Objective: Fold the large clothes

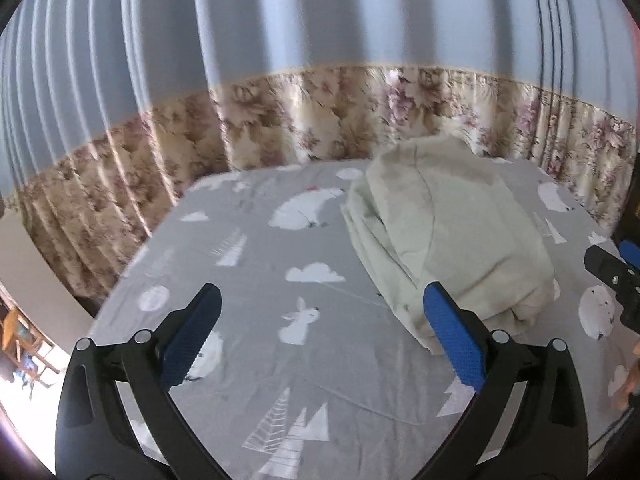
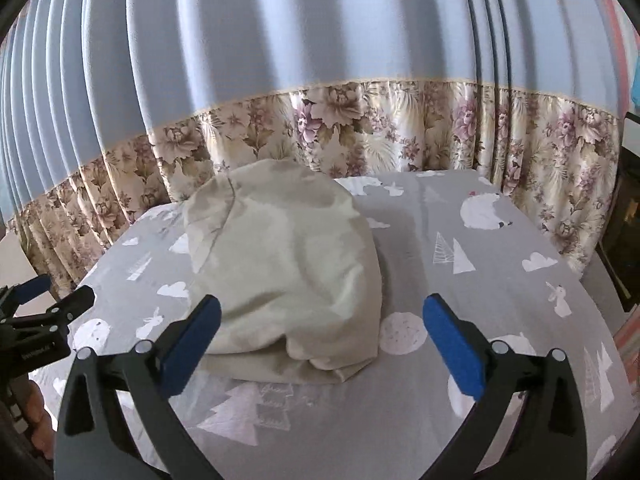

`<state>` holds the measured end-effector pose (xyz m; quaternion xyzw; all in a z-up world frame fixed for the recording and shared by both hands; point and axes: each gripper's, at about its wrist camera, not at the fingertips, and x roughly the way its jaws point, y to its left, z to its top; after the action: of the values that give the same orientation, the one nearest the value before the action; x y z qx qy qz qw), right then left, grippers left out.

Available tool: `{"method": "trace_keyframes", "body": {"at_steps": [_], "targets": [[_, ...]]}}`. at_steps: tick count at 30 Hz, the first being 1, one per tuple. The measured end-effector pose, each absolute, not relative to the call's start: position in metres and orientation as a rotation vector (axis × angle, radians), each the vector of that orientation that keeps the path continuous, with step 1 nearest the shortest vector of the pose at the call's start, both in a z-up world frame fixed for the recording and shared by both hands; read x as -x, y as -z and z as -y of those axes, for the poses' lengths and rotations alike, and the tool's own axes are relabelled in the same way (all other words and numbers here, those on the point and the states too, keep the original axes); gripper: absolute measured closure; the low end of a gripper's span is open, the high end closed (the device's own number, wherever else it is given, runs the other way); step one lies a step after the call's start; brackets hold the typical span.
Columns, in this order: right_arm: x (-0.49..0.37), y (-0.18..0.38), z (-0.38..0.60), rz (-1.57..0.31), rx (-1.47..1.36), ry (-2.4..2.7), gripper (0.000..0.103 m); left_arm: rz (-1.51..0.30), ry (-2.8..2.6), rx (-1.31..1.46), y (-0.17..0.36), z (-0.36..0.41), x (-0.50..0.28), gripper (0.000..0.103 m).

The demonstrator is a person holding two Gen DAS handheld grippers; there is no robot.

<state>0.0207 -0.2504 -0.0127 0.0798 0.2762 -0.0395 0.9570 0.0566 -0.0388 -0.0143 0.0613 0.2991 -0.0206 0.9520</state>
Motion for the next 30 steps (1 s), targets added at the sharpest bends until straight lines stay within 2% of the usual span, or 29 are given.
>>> {"method": "trace_keyframes", "body": {"at_steps": [16, 30], "targets": [[0.030, -0.049, 0.205, -0.458, -0.089, 0.106, 0.002, -0.439, 0.010, -0.098, -0.057, 0.025, 0.006, 0.003], [0.041, -0.064, 0.199, -0.416, -0.046, 0.236, 0.002, -0.442, -0.009, -0.051, -0.065, 0.014, 0.018, 0.003]]}}
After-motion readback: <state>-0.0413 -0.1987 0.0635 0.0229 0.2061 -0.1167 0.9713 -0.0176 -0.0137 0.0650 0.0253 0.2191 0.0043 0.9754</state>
